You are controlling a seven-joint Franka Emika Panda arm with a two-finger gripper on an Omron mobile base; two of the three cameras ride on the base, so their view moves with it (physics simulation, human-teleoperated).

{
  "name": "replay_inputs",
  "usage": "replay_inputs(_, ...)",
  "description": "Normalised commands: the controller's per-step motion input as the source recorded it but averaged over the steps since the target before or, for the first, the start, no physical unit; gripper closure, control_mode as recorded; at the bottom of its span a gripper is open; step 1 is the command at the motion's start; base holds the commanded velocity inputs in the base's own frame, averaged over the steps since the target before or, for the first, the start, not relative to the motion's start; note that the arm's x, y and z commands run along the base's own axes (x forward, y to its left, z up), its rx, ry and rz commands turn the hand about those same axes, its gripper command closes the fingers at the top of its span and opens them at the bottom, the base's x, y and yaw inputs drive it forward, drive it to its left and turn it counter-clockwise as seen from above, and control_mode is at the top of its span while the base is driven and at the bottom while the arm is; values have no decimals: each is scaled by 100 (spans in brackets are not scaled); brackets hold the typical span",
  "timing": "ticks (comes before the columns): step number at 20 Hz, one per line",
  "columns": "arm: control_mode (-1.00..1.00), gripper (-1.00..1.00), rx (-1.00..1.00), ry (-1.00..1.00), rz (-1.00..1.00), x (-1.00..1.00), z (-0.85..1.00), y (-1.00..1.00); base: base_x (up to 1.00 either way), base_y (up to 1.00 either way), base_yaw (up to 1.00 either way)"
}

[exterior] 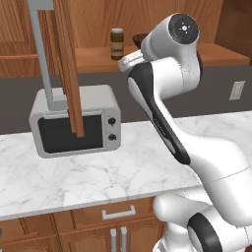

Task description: Take the cinnamon bottle from the cabinet and place it on the dining table, next to the plate with the cupcake. Then take the chocolate from the dining counter and place it on the cupcake plate.

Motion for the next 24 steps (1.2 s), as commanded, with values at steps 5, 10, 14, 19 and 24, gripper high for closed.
replay_inputs(5, -100, -100, 3, -15, -5, 16, 4, 0, 0, 0, 0)
replay_inputs(10, -100, -100, 17, -1, -13, 24, 8, 0, 0, 0, 0)
replay_inputs(14, -100, -100, 21, 0, -15, 24, 5, 0, 0, 0, 0)
replay_inputs(19, -100, -100, 16, 0, -11, 30, 0, 3, 0, 0, 0)
replay_inputs(24, -100, -100, 3, 0, -6, 31, 0, 5, 0, 0, 0)
